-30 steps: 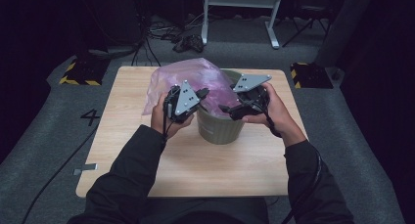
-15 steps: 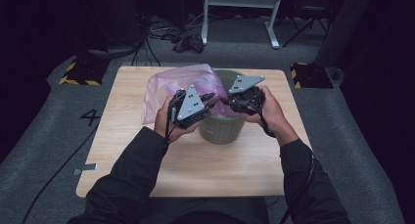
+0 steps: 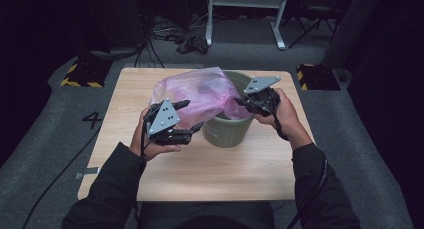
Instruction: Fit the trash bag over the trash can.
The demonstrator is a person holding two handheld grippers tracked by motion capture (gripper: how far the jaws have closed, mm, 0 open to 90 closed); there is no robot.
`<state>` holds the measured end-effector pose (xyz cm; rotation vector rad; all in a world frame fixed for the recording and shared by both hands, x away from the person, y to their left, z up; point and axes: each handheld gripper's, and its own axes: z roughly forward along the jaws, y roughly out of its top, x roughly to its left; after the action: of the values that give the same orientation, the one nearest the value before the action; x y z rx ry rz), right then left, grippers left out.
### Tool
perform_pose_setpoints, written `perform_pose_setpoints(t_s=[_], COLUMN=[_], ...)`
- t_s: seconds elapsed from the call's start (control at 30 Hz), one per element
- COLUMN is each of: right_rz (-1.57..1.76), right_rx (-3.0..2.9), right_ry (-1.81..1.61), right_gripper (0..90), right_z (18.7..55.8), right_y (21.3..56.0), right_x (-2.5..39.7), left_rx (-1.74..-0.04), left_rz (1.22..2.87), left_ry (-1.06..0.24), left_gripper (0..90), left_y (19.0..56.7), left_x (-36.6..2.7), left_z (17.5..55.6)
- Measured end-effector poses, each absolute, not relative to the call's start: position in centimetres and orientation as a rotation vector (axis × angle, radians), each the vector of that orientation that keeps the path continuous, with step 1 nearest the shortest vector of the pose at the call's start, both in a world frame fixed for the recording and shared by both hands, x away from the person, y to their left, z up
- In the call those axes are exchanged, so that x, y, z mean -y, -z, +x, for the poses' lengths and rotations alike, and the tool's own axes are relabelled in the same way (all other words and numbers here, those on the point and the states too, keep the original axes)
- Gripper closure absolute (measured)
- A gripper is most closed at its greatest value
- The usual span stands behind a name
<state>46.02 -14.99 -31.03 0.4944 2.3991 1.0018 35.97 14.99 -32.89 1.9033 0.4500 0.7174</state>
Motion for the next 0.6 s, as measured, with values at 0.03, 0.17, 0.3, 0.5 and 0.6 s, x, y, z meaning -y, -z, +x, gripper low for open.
perform_pose_setpoints(t_s=[0.03,0.17,0.3,0.5,0.6], right_rz=[0.496,0.508,0.547,0.613,0.641], right_rx=[-2.401,-2.402,-2.397,-2.391,-2.386], right_ry=[-1.001,-0.980,-0.967,-0.947,-0.941], right_gripper=[89.1,89.5,89.5,88.9,89.0], right_z=[46.1,46.5,47.0,48.0,48.4], right_y=[31.0,31.1,31.3,31.6,31.7], right_x=[15.2,15.9,16.7,18.2,18.6], left_rx=[-0.463,-0.503,-0.537,-0.569,-0.606], left_rz=[1.908,1.901,1.887,1.885,1.874], left_ry=[-0.726,-0.701,-0.660,-0.605,-0.601], left_gripper=[24.9,23.8,25.0,28.7,24.2], left_y=[33.3,34.8,35.9,37.1,37.8], left_x=[-15.2,-16.2,-17.2,-18.2,-18.7], left_z=[35.9,36.0,36.1,36.0,36.0])
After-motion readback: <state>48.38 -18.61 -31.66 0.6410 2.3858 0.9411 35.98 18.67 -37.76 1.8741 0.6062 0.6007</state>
